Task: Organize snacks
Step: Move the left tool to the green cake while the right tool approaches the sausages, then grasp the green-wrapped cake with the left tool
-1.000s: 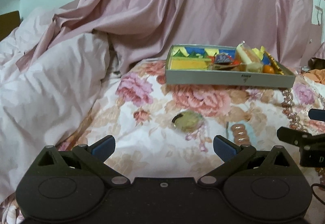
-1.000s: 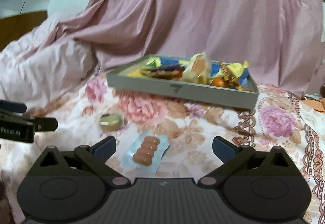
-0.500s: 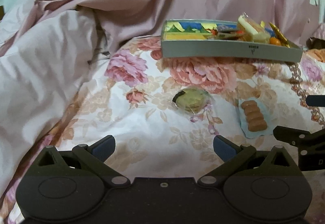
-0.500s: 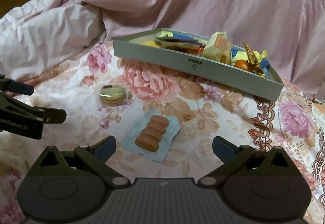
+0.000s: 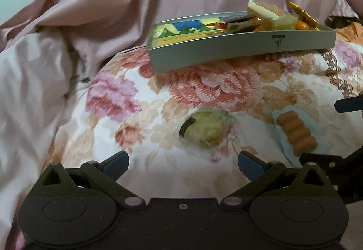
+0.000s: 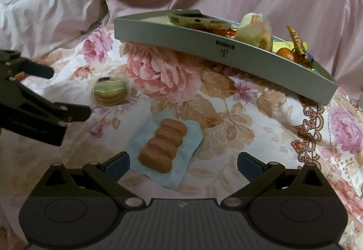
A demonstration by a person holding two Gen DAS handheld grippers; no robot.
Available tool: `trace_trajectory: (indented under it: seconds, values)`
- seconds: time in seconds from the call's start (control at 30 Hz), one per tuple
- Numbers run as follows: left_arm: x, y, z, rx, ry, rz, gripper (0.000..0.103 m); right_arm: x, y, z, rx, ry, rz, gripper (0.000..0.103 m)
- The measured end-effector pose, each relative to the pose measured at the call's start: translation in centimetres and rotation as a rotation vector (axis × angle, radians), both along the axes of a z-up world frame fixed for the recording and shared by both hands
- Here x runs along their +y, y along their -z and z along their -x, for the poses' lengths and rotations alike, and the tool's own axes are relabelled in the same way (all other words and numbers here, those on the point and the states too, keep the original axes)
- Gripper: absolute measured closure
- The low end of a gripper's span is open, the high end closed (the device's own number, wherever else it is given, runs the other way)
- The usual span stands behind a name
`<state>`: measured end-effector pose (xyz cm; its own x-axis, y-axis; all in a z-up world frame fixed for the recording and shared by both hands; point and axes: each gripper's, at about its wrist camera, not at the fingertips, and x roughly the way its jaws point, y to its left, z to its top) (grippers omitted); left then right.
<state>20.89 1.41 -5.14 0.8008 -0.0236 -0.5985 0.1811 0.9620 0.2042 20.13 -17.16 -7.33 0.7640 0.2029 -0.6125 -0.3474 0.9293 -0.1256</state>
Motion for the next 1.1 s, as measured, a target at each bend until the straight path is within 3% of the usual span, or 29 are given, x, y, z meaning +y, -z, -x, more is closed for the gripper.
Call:
trace_trajectory:
  seconds: [0.3, 0.57, 0.7, 0.87, 1.1]
  values:
    - [-0.5, 0.7, -3.9, 0.000, 0.078, -0.003, 0.001, 0.9, 0.7, -1.4, -0.011, -0.009, -0.001, 0.000]
    - [-1.3, 1.3, -5.9, 0.048, 0.103, 0.033, 0.001, 0.2, 1.1, -2.6, 0.045, 0.009, -0.093, 0.000]
    - [-1.0, 1.4, -6.0, 0.066, 0.096, 0.073, 0.010, 0.3, 1.2, -2.5, 0.037, 0.005, -0.094, 0.001]
    - [-0.7, 1.4, -6.0, 0.088, 0.051, 0.124, 0.018, 0.6, 1.2, -2.4, 0.032, -0.020, -0.104, 0.008]
    - [-1.3, 1.3, -5.9, 0.085, 0.021, 0.118, 0.033, 0.9, 1.3, -2.4, 0.029, -0.071, -0.135, 0.029]
